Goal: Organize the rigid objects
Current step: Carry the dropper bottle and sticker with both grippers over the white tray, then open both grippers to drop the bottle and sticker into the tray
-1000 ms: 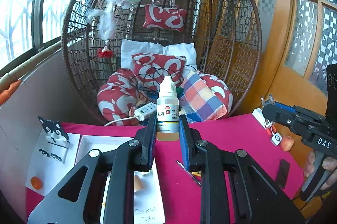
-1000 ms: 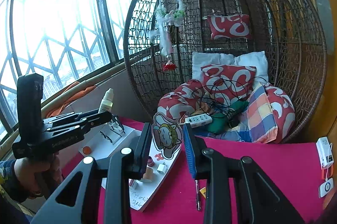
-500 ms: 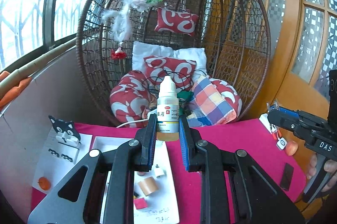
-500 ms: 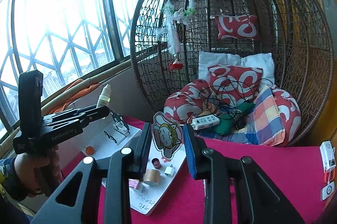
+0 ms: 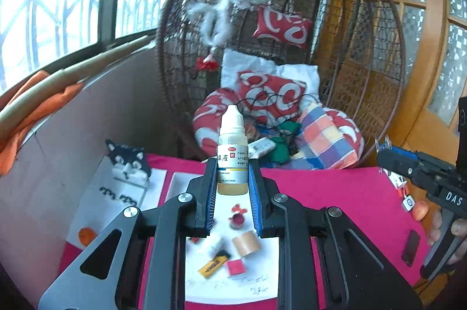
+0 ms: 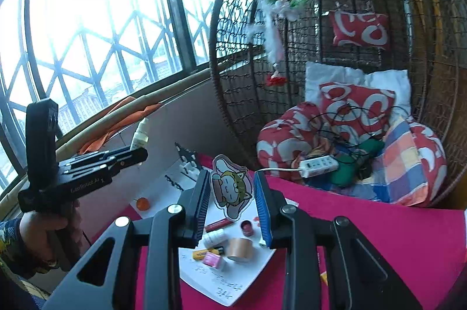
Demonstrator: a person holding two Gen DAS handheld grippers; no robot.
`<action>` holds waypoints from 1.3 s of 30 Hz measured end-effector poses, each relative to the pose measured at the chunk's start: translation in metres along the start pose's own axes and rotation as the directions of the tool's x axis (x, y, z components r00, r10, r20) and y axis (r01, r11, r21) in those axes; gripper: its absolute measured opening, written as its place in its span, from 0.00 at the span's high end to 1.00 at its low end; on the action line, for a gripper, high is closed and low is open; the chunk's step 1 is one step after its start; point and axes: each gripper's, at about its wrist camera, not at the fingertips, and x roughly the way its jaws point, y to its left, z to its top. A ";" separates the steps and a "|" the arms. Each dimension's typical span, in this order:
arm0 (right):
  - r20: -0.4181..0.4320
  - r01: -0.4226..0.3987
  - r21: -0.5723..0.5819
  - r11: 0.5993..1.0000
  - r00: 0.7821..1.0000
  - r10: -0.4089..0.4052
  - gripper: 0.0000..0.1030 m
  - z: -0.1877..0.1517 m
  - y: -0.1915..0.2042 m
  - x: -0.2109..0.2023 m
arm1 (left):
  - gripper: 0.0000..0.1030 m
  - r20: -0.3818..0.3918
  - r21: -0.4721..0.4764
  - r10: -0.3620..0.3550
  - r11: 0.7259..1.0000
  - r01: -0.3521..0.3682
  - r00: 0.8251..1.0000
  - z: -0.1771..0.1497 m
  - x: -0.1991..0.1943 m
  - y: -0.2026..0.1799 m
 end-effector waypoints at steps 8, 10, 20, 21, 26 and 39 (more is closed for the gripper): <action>-0.071 -0.021 -0.005 1.000 0.997 0.021 0.71 -0.004 0.014 0.039 | 0.81 -0.063 -0.057 0.041 0.997 -0.045 0.997 -0.019 0.011 0.042; -0.092 -0.018 -0.010 1.000 0.996 0.017 0.71 -0.006 0.016 0.049 | 0.81 -0.082 -0.064 0.048 0.997 -0.054 0.995 -0.023 0.015 0.050; -0.234 0.020 0.007 1.000 0.972 -0.018 0.71 -0.029 0.019 0.109 | 0.81 -0.265 -0.079 -0.037 0.997 0.017 0.964 -0.056 0.075 0.073; -0.247 0.023 0.007 1.000 0.969 -0.020 0.71 -0.032 0.020 0.113 | 0.81 -0.287 -0.087 -0.053 0.996 0.029 0.956 -0.059 0.082 0.073; -0.343 0.051 -0.006 0.999 0.938 -0.050 0.71 -0.057 0.026 0.144 | 0.81 -0.425 -0.070 -0.061 0.997 0.034 0.903 -0.086 0.129 0.067; -0.498 0.164 -0.058 0.985 0.850 -0.171 0.70 -0.106 0.032 0.195 | 0.81 -0.550 0.079 0.026 0.997 0.021 0.835 -0.114 0.167 0.051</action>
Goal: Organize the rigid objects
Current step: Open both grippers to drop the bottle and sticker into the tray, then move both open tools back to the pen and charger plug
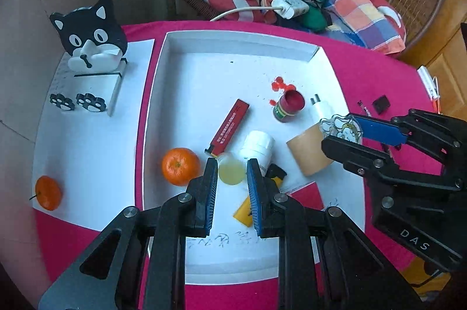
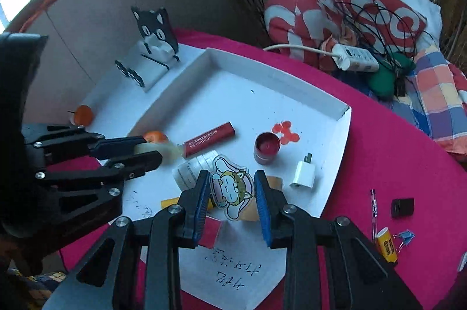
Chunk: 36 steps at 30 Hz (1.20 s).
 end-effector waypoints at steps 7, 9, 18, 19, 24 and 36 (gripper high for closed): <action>-0.001 0.039 0.010 0.999 0.999 -0.039 0.49 -0.006 -0.004 0.000 | 0.24 0.013 -0.036 0.048 0.998 -0.048 0.999 -0.002 0.002 0.008; 0.007 0.042 0.038 0.998 0.999 -0.042 0.10 -0.008 -0.010 -0.002 | 0.10 0.024 -0.071 0.053 0.996 -0.051 0.998 -0.005 0.000 0.015; 0.057 0.047 0.073 0.996 0.997 -0.051 0.00 -0.025 -0.022 -0.027 | 0.00 0.119 -0.151 0.083 0.986 -0.065 0.989 -0.012 -0.035 0.018; 0.063 0.046 0.079 0.996 0.997 -0.051 0.00 -0.027 -0.024 -0.030 | 0.00 0.132 -0.153 0.087 0.986 -0.066 0.987 -0.012 -0.039 0.017; 0.096 0.037 0.103 0.994 0.994 -0.047 0.00 -0.036 -0.036 -0.046 | 0.00 0.173 -0.153 0.066 0.987 -0.039 0.983 -0.011 -0.050 0.002; 0.074 0.101 0.303 0.948 0.989 -0.129 0.00 -0.094 -0.135 -0.083 | 0.00 0.101 -0.002 -0.028 1.000 0.028 0.995 -0.004 -0.034 -0.097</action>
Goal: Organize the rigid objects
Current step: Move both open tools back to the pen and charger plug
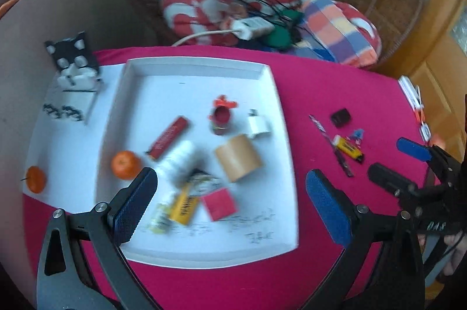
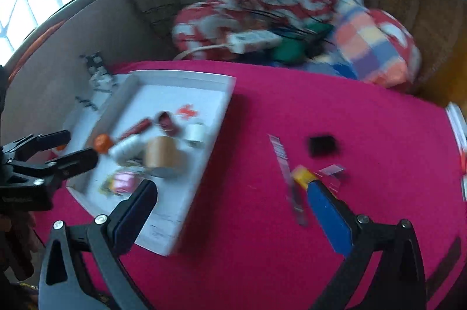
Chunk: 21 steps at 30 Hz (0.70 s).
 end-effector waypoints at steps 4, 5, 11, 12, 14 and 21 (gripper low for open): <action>-0.038 0.052 0.128 0.990 0.998 -0.047 0.00 -0.025 -0.059 -0.009 | 0.00 -0.040 0.042 -0.037 0.998 0.038 0.999 0.002 0.014 -0.037; -0.049 0.066 0.158 0.985 0.997 -0.059 0.00 -0.031 -0.072 -0.012 | 0.00 -0.048 0.049 -0.045 0.998 0.047 0.998 0.003 0.018 -0.045; -0.067 0.120 0.242 0.963 0.992 -0.107 0.00 -0.056 -0.127 -0.031 | 0.00 -0.117 0.100 -0.100 0.989 0.112 0.988 0.009 0.047 -0.105; -0.067 0.126 0.251 0.960 0.991 -0.113 0.00 -0.059 -0.134 -0.033 | 0.01 -0.136 0.113 -0.108 0.986 0.124 0.985 0.009 0.055 -0.117; -0.072 0.140 0.269 0.953 0.989 -0.125 0.00 -0.068 -0.149 -0.040 | 0.02 -0.173 0.132 -0.114 0.982 0.138 0.978 0.008 0.071 -0.136; -0.118 0.196 0.319 0.927 0.979 -0.166 0.00 -0.100 -0.202 -0.056 | 0.24 -0.257 0.177 -0.007 0.983 0.054 0.966 -0.001 0.139 -0.187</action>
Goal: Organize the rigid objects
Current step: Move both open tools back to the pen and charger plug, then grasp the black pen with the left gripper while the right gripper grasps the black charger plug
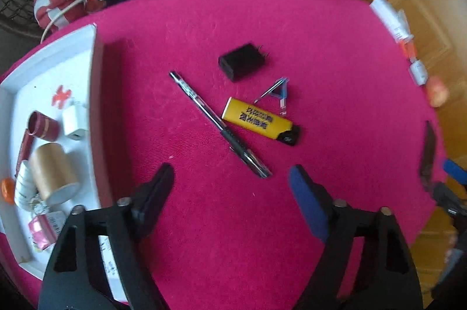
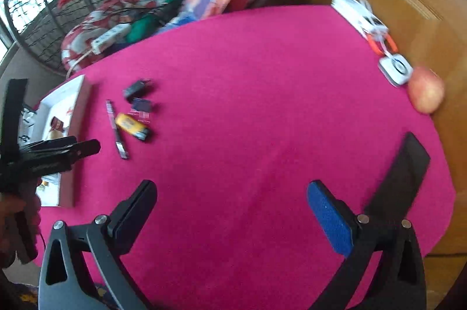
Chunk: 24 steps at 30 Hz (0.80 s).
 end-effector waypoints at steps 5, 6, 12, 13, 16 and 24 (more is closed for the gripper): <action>-0.015 0.023 0.027 0.999 1.000 -0.023 0.00 -0.001 -0.033 0.001 | 0.24 -0.026 -0.036 0.072 0.997 -0.073 0.997 0.007 0.031 -0.002; -0.020 0.023 0.024 0.999 1.000 -0.023 0.00 -0.001 -0.036 0.003 | 0.24 -0.025 -0.042 0.085 0.995 -0.086 0.996 0.009 0.035 -0.002; -0.042 -0.020 -0.069 0.997 0.999 0.017 0.00 0.017 -0.022 0.020 | 0.24 0.023 -0.048 0.104 0.994 -0.103 0.994 0.019 0.043 0.002; -0.042 -0.035 -0.097 0.995 0.999 0.031 0.00 0.023 -0.013 0.023 | 0.24 0.030 -0.040 0.107 0.994 -0.106 0.994 0.021 0.044 0.002; -0.038 -0.078 -0.167 0.983 0.997 0.073 0.00 0.045 0.011 0.033 | 0.35 0.051 -0.022 0.105 0.994 -0.104 0.993 0.022 0.042 0.002; -0.044 -0.144 -0.403 0.904 0.989 0.138 0.00 0.109 0.108 0.080 | 0.89 0.048 -0.139 0.018 0.990 -0.011 0.999 0.006 0.027 0.035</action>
